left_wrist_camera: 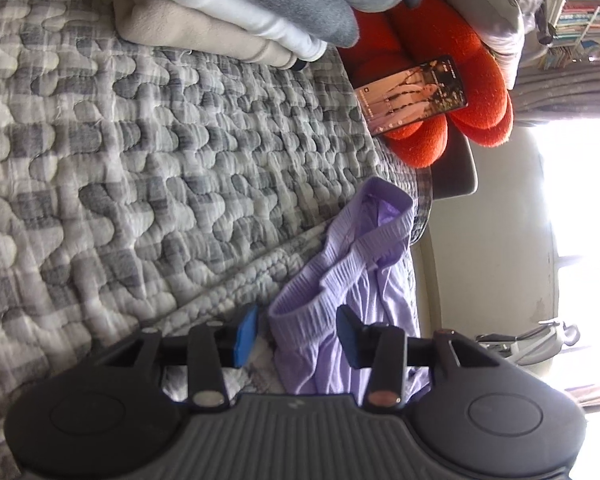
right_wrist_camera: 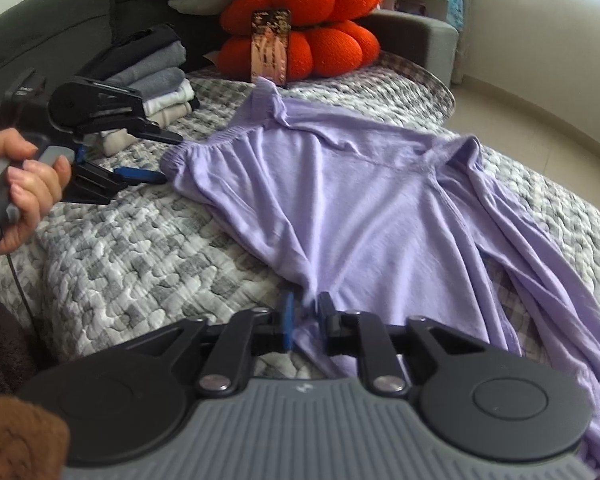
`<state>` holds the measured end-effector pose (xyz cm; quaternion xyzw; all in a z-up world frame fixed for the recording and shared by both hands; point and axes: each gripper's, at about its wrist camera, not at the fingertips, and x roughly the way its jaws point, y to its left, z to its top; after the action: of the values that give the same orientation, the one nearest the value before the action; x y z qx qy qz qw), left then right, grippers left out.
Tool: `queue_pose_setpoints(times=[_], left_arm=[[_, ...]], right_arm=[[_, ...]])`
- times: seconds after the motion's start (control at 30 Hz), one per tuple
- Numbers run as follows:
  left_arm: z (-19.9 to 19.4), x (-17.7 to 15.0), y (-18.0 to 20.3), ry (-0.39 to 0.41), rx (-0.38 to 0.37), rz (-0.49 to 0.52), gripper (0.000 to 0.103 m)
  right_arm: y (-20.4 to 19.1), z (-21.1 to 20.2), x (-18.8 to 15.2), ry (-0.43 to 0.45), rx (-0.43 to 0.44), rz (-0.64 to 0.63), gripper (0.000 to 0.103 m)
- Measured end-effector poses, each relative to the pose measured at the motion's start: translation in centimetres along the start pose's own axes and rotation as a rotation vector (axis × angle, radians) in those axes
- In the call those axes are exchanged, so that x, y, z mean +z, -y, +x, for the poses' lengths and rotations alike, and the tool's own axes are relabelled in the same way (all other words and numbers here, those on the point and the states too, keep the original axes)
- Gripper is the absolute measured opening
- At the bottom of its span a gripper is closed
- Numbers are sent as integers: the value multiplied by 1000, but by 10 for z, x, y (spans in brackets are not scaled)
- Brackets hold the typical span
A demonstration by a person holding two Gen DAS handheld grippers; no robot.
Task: Fold clothes
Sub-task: 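Pull the garment hem with the right tool toward the left tool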
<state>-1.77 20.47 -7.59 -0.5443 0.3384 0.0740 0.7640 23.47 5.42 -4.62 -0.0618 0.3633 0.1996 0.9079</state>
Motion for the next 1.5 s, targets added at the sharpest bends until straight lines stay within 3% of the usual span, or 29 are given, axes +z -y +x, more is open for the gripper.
queue_pose_setpoints(times=[0.03,0.13,0.23,0.27,0.3,0.33,0.43,0.57,0.7,0.97,1.23,1.5], left_arm=[[0,-1,1,8,6,10,44],[1,-5,4,32,24,41,38],[3,-6,5,59,58,65,16],[3,-7,5,67,70,72,7],[3,-6,4,74,72,71,7],[2,-5,4,81,72,70,6],[-9,0,9,126,79,109,6],[-26,13,18,155,79,185,6],[-43,19,22,175,100,265,5],[-70,21,3,134,100,361,5],[-102,27,-32,87,63,358,5],[-97,30,-50,0,65,437,5]], right_arm=[[-3,-1,1,12,2,-15,42],[-13,0,3,10,-3,-75,42],[-18,9,2,-32,-44,-110,42],[-17,13,1,-49,-66,-112,38],[-16,17,-1,-62,-88,-111,32],[-14,20,-2,-71,-104,-108,15],[-11,17,-1,-64,-99,-91,1],[-20,2,2,-24,-122,-115,1],[-31,-10,4,-7,-83,-134,1],[-61,-20,-6,-36,29,-207,1],[-79,-34,-12,-55,150,-215,1],[-91,-23,-18,-146,224,-229,2]])
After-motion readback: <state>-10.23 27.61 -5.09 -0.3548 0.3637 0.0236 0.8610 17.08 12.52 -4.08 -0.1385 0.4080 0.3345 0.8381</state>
